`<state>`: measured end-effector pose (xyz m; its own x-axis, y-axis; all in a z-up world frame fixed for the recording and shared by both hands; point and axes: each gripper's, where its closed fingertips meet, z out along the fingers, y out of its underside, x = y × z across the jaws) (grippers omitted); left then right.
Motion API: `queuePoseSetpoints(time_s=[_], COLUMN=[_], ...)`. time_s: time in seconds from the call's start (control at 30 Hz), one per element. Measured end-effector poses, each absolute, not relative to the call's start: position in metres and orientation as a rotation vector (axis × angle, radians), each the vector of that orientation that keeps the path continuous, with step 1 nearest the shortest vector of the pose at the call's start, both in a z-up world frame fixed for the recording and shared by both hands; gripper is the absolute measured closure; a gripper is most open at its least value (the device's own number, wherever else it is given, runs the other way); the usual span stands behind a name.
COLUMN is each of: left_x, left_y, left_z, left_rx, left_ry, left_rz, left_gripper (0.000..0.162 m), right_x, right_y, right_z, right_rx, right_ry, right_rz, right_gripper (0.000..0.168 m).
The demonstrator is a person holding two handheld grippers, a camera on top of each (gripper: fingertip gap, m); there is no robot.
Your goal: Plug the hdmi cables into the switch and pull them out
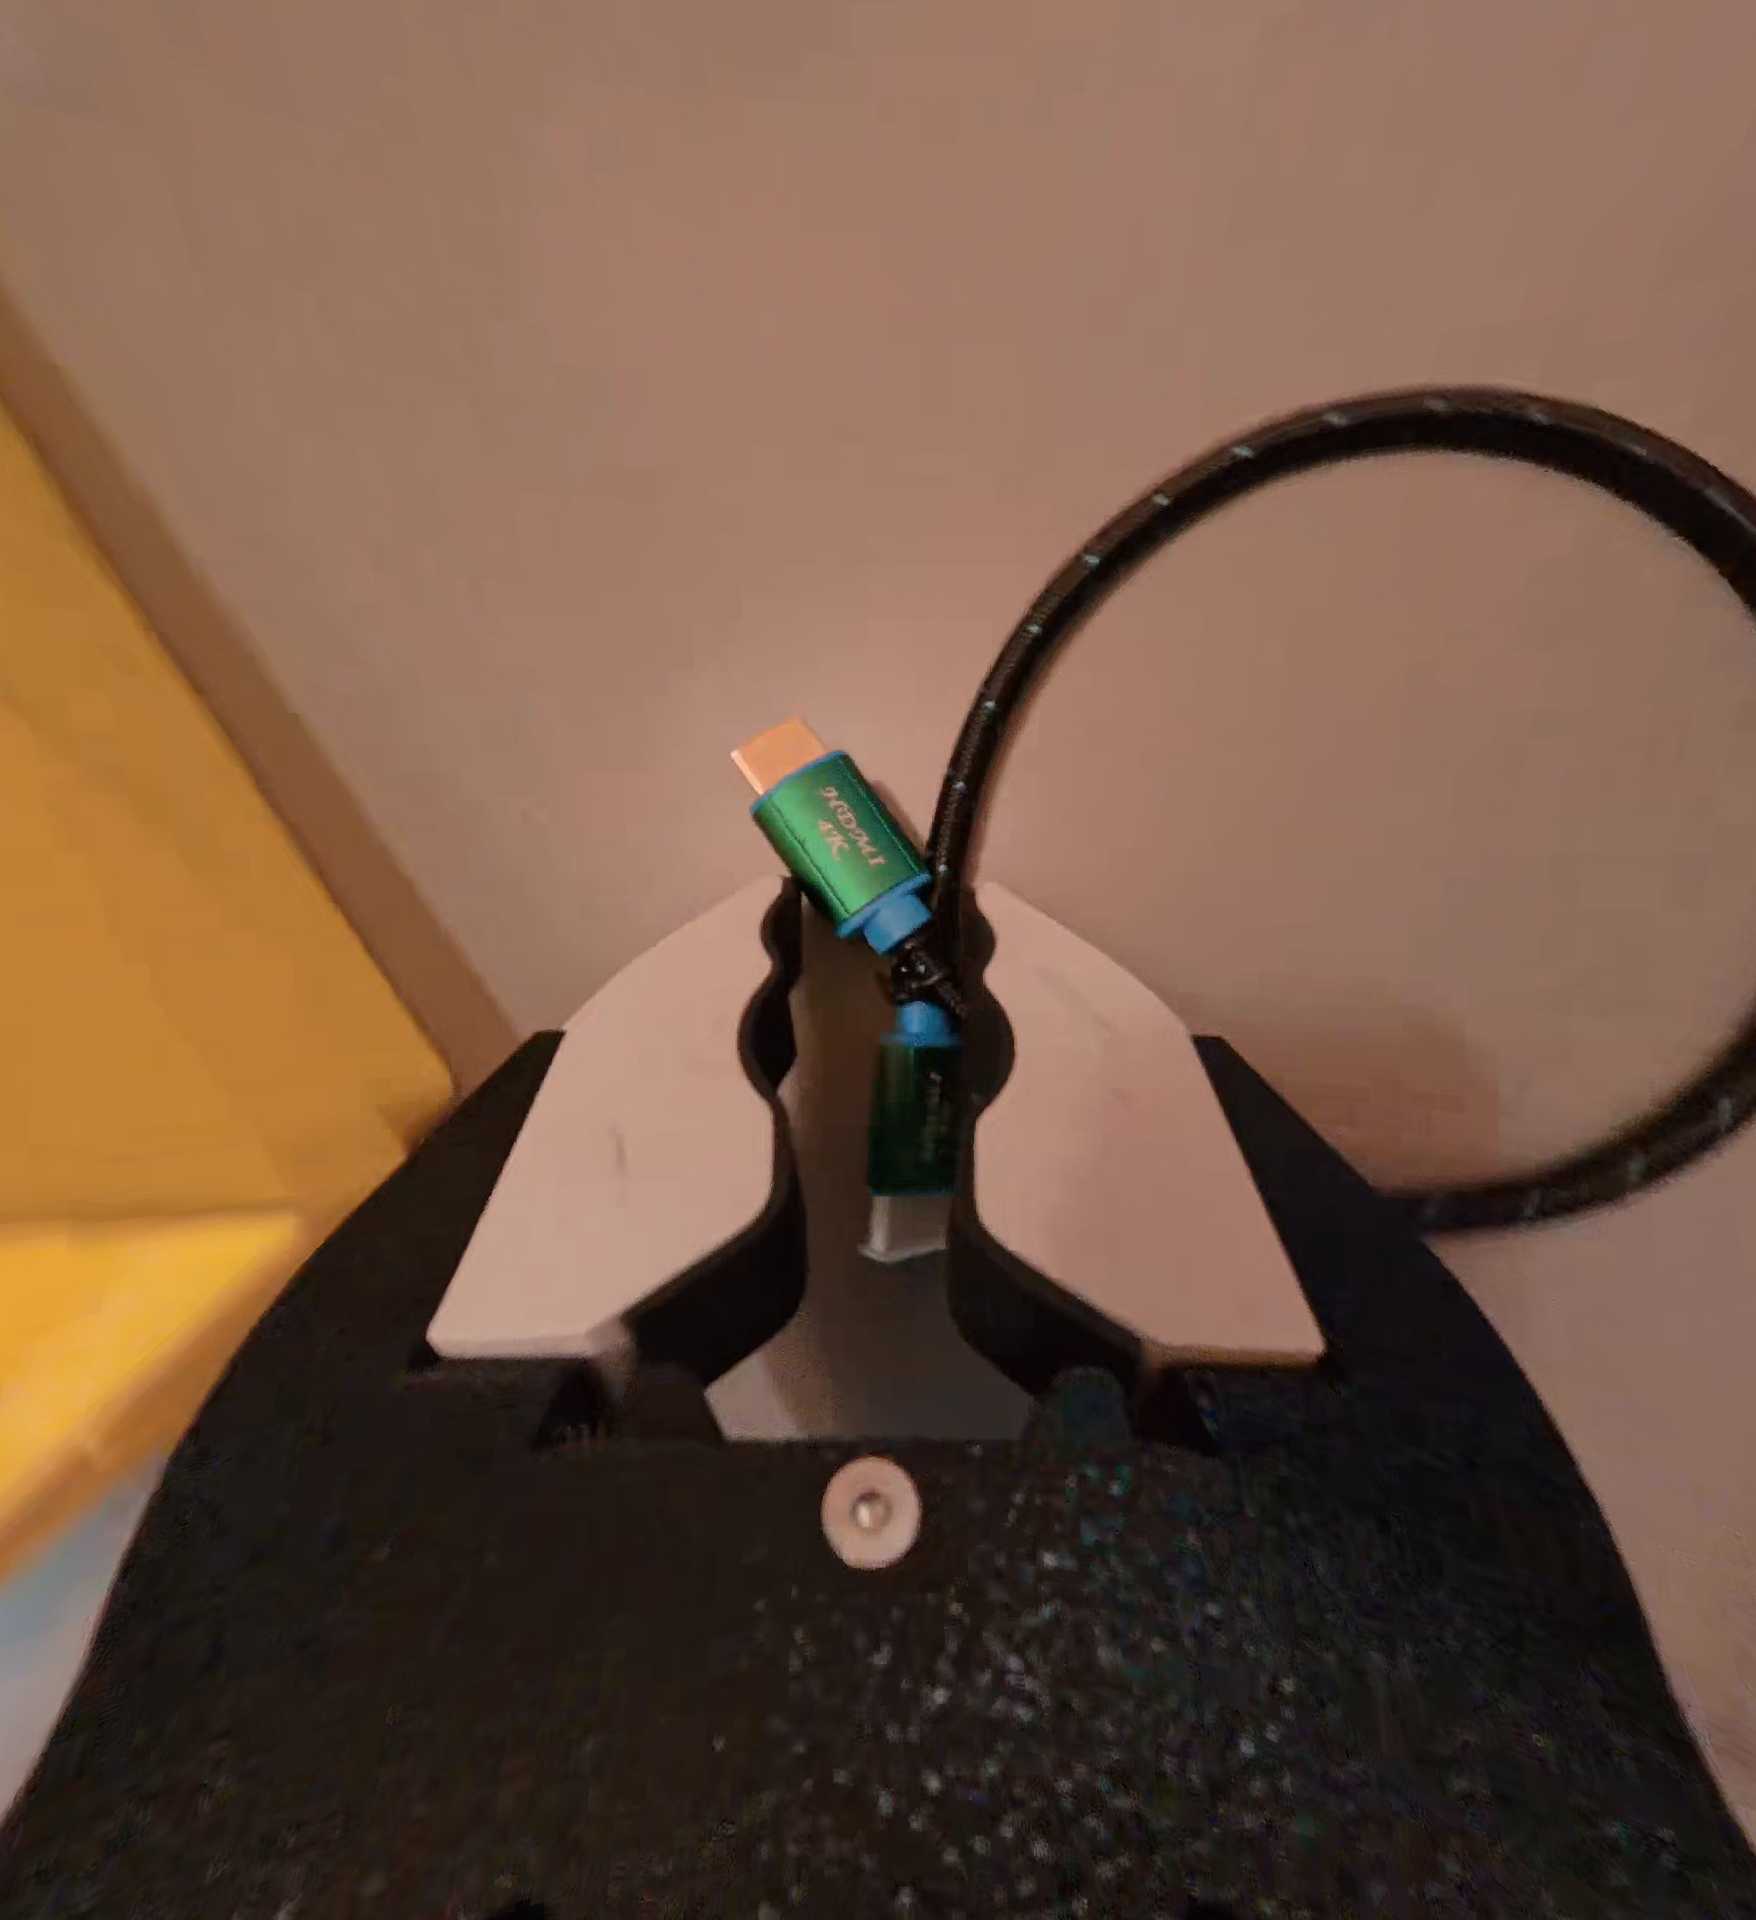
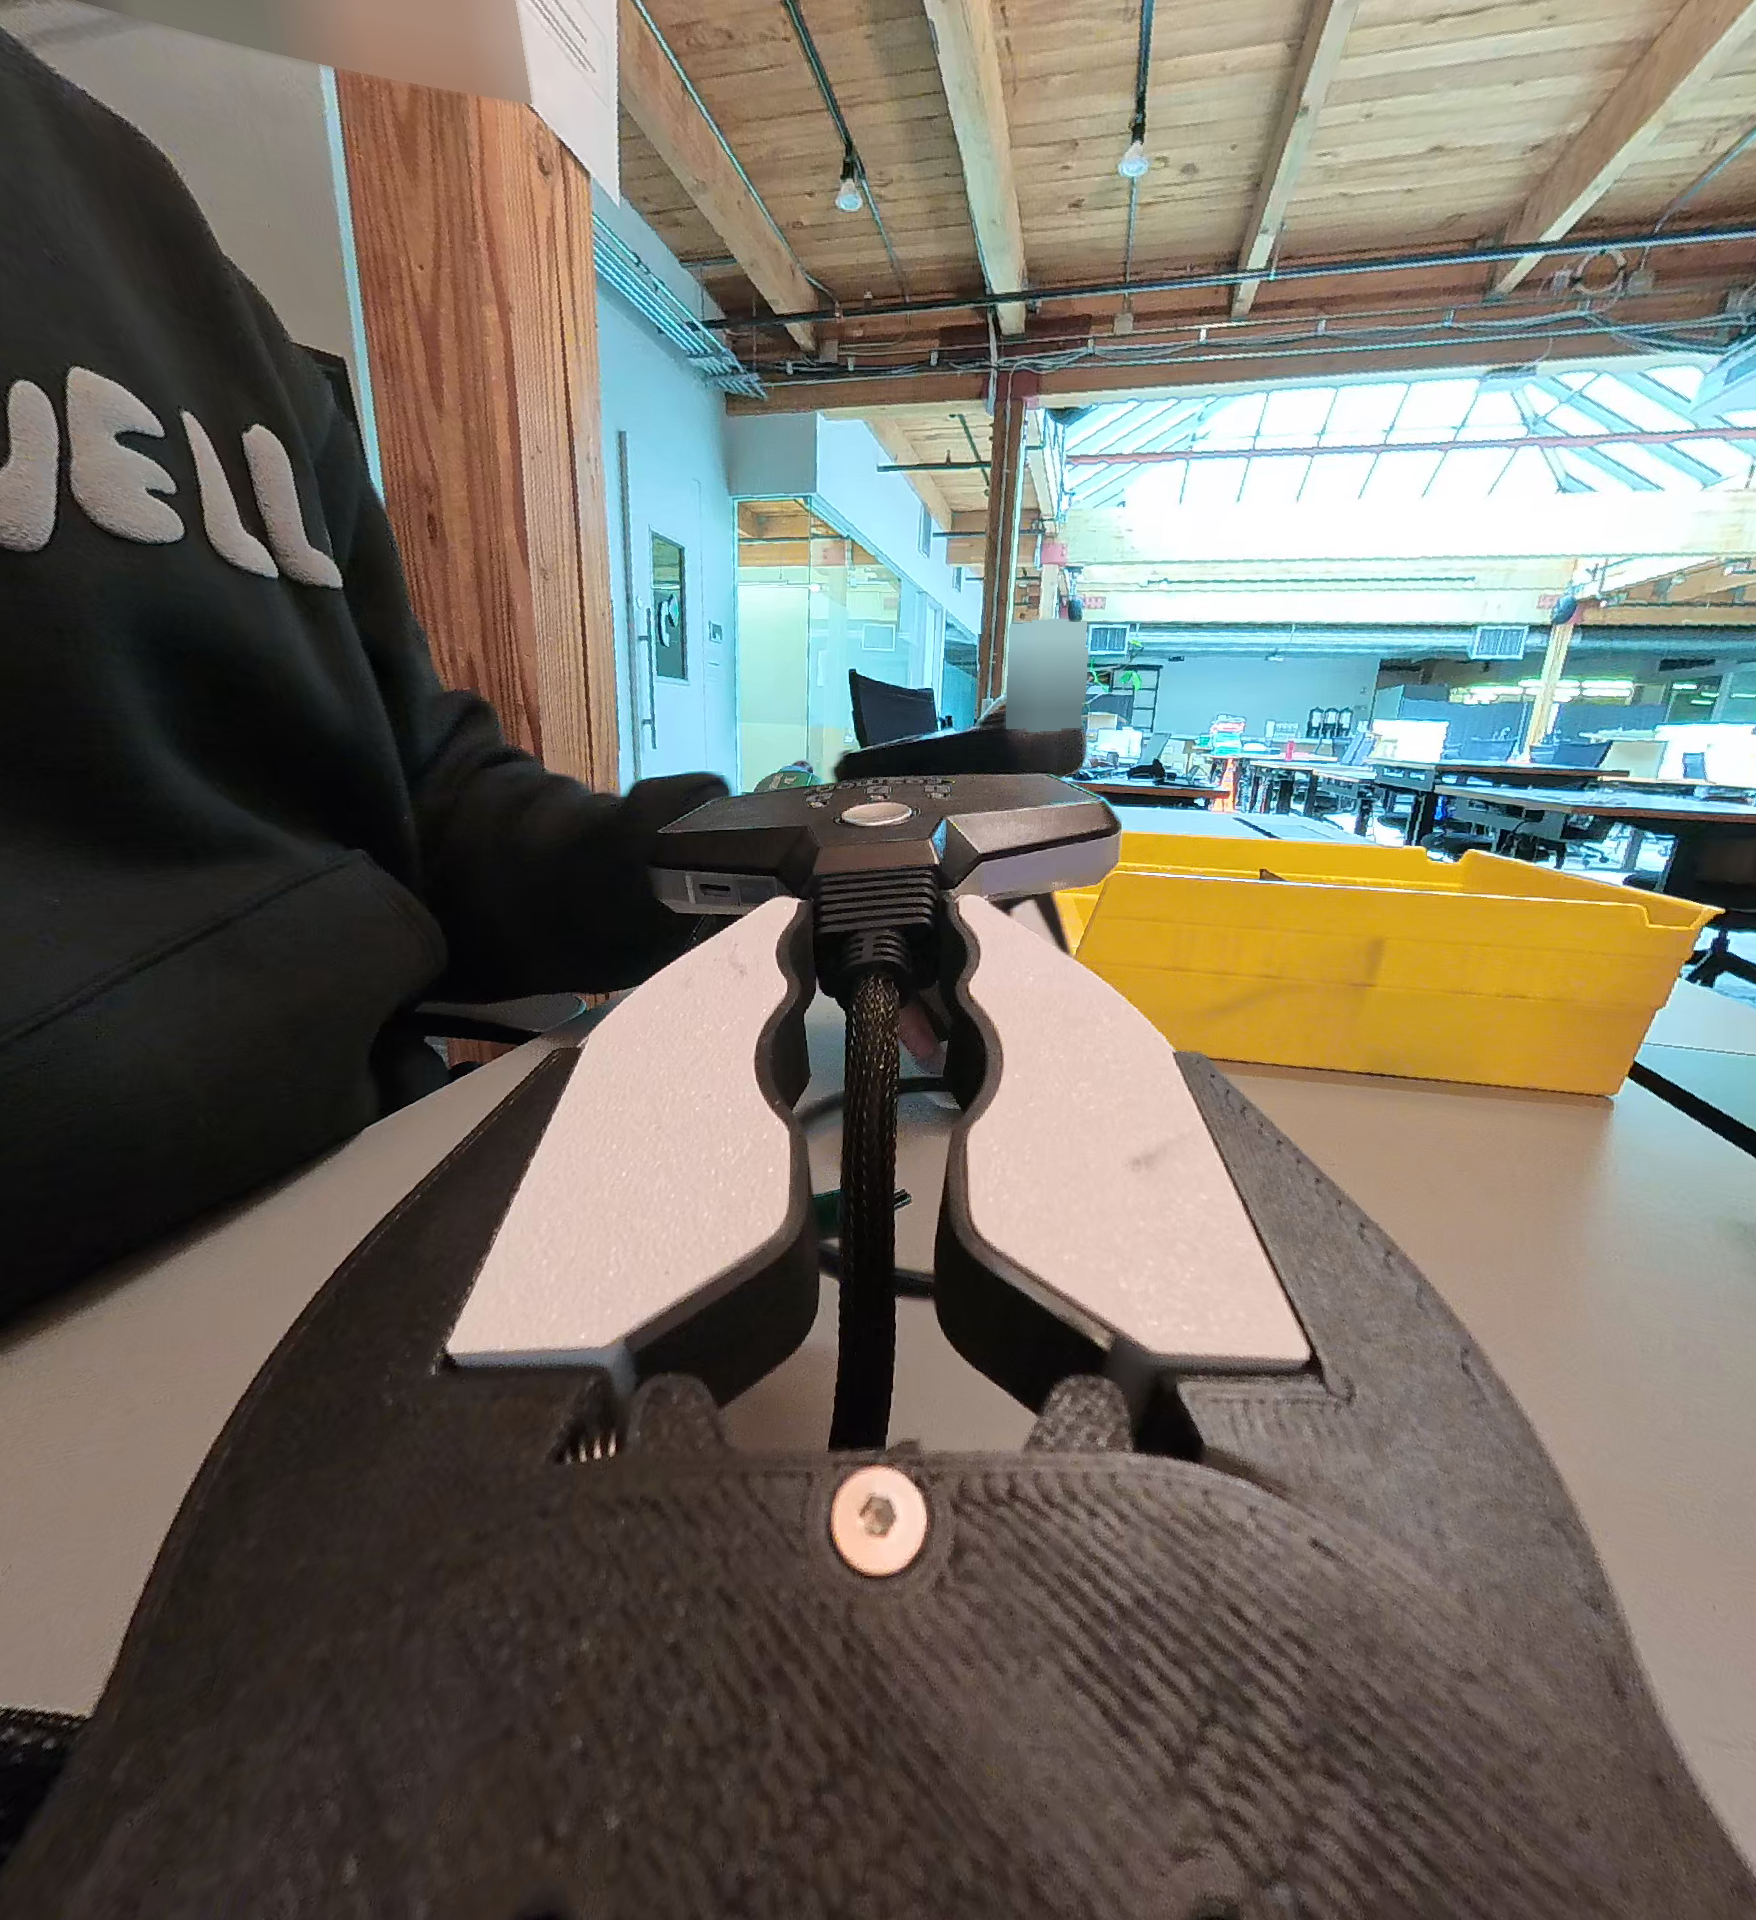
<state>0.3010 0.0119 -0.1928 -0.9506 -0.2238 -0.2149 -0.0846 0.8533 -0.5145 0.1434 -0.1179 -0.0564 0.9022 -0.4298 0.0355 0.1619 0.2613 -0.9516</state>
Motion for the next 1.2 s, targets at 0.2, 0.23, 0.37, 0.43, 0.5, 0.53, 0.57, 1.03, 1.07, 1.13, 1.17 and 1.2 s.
queuePoseSetpoints(time_s=[0.2,0.23,0.37,0.43,0.5,0.53,0.57,1.03,1.07,1.13,1.17,1.2], left_x=[0.268,0.272,0.264,0.263,0.269,0.272,0.27,0.269,0.27,0.271,0.271,0.271], left_y=[-0.015,-0.018,-0.024,-0.026,-0.027,-0.028,-0.029,-0.036,-0.036,-0.037,-0.038,-0.038], left_z=[-0.189,-0.188,-0.181,-0.182,-0.184,-0.185,-0.187,-0.19,-0.19,-0.19,-0.19,-0.19], left_rx=[0.616,0.539,0.362,0.244,0.076,-0.007,-0.051,0.161,0.157,0.174,0.199,0.222], left_ry=[2.77,2.764,2.794,2.799,2.793,2.785,2.797,2.734,2.745,2.747,2.747,2.749], left_rz=[-0.927,-0.934,-0.999,-0.991,-0.956,-0.948,-0.951,-1.068,-1.069,-1.07,-1.07,-1.071], left_gripper=[0.138,0.134,0.118,0.117,0.117,0.119,0.121,0.136,0.136,0.136,0.137,0.137], right_x=[0.144,0.143,0.143,0.144,0.144,0.144,0.144,0.144,0.144,0.144,0.144,0.144], right_y=[-0.118,-0.118,-0.118,-0.118,-0.118,-0.118,-0.118,-0.118,-0.118,-0.118,-0.118,-0.117], right_z=[-0.057,-0.057,-0.056,-0.057,-0.057,-0.057,-0.057,-0.056,-0.056,-0.057,-0.057,-0.057], right_rx=[-1.248,-1.247,-1.245,-1.248,-1.248,-1.247,-1.247,-1.246,-1.246,-1.247,-1.248,-1.248], right_ry=[0.251,0.25,0.25,0.252,0.251,0.252,0.252,0.252,0.252,0.251,0.252,0.252], right_rz=[-0.403,-0.405,-0.403,-0.402,-0.401,-0.402,-0.403,-0.406,-0.406,-0.406,-0.406,-0.406], right_gripper=[0.146,0.146,0.146,0.146,0.146,0.146,0.146,0.146,0.146,0.146,0.146,0.146])
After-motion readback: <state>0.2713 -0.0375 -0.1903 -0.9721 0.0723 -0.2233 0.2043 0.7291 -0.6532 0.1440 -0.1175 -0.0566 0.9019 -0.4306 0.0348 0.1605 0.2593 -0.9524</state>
